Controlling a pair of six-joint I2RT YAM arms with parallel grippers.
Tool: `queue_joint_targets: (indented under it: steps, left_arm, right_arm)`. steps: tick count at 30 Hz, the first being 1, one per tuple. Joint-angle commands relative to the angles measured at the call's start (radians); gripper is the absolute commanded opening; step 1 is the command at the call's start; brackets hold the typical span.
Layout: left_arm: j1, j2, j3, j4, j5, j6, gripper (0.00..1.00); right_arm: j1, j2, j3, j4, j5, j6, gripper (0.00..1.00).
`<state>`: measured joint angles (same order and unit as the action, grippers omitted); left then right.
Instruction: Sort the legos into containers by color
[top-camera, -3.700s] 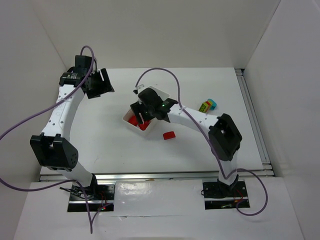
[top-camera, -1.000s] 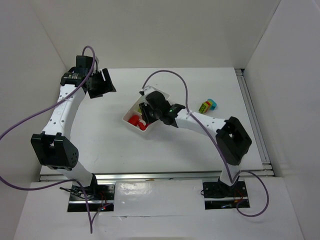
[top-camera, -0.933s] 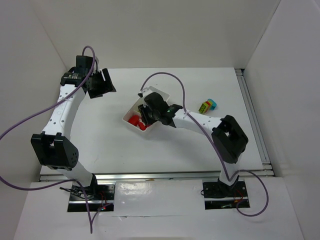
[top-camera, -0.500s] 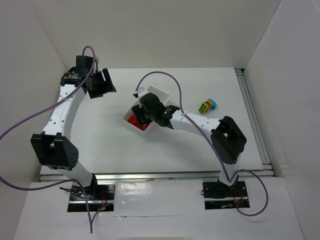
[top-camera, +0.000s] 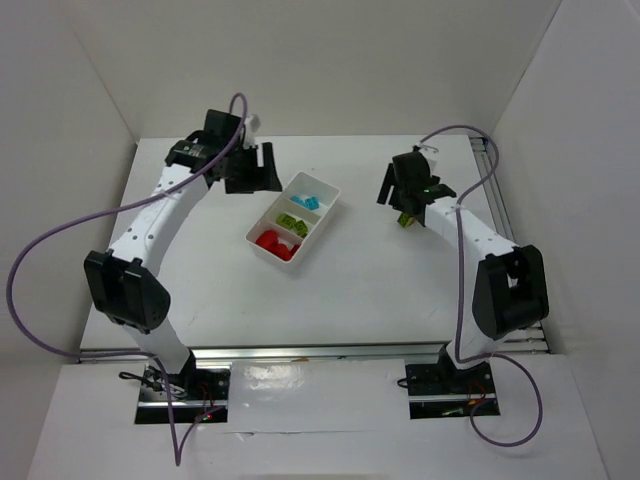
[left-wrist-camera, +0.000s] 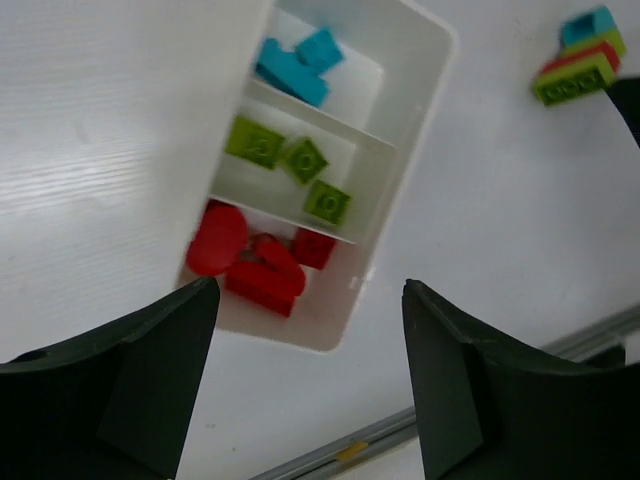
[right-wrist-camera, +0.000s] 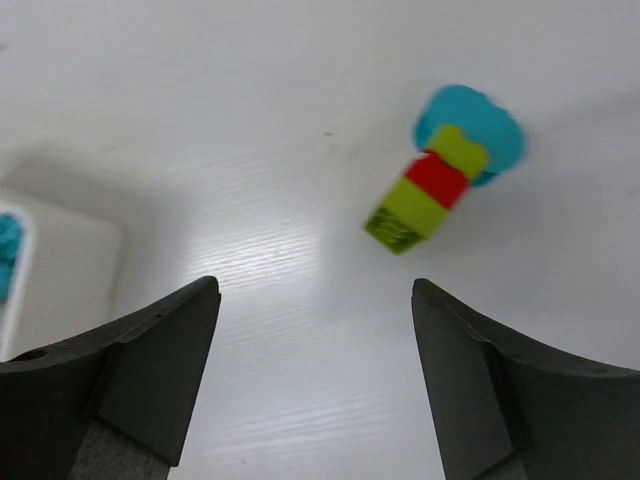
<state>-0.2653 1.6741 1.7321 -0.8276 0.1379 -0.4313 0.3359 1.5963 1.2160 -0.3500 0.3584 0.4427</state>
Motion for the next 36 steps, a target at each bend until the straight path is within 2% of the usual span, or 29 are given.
queue_joint_targets:
  steps: [1, 3, 8, 16, 19, 26, 29, 30, 31, 32, 35, 36]
  left_arm:
    - [-0.099, 0.071, 0.091, 0.051, 0.170, 0.118, 0.85]
    - [-0.168, 0.120, 0.147, 0.051, 0.163, 0.144, 0.90]
    - [-0.233, 0.167, 0.211, 0.030, 0.137, 0.155, 0.90]
    - [-0.242, 0.157, 0.165, 0.030, 0.127, 0.155, 0.90]
    - [-0.242, 0.139, 0.147, 0.030, 0.106, 0.155, 0.90]
    - [-0.242, 0.121, 0.110, 0.030, 0.097, 0.155, 0.90]
    - [-0.242, 0.121, 0.110, 0.030, 0.097, 0.155, 0.90]
    - [-0.242, 0.121, 0.110, 0.030, 0.097, 0.155, 0.90]
    - [-0.242, 0.121, 0.110, 0.030, 0.097, 0.155, 0.90]
    - [-0.242, 0.121, 0.110, 0.030, 0.097, 0.155, 0.90]
    - [-0.242, 0.121, 0.110, 0.030, 0.085, 0.155, 0.90]
    - [-0.242, 0.121, 0.110, 0.030, 0.085, 0.167, 0.90]
  right_arm:
    - [-0.055, -0.036, -0.023, -0.090, -0.032, 0.111, 0.85]
    - [-0.133, -0.003, -0.032, -0.099, -0.105, 0.122, 0.85]
    - [-0.218, 0.083, 0.019, -0.115, -0.239, 0.163, 0.88]
    - [-0.250, 0.174, 0.049, -0.021, -0.257, 0.277, 0.91]
    - [-0.250, 0.200, 0.071, 0.005, -0.205, 0.287, 0.91]
    - [-0.210, 0.272, 0.131, -0.038, -0.047, 0.277, 0.74]
    - [-0.201, 0.272, 0.120, -0.015, -0.036, 0.252, 0.63]
    - [-0.201, 0.272, 0.111, -0.015, -0.036, 0.252, 0.56]
    - [-0.201, 0.272, 0.111, -0.015, -0.047, 0.243, 0.56]
    - [-0.201, 0.272, 0.111, -0.015, -0.061, 0.243, 0.47]
    - [-0.201, 0.229, 0.099, -0.015, -0.101, 0.208, 0.31]
    - [-0.201, 0.211, 0.083, 0.003, -0.158, 0.189, 0.25]
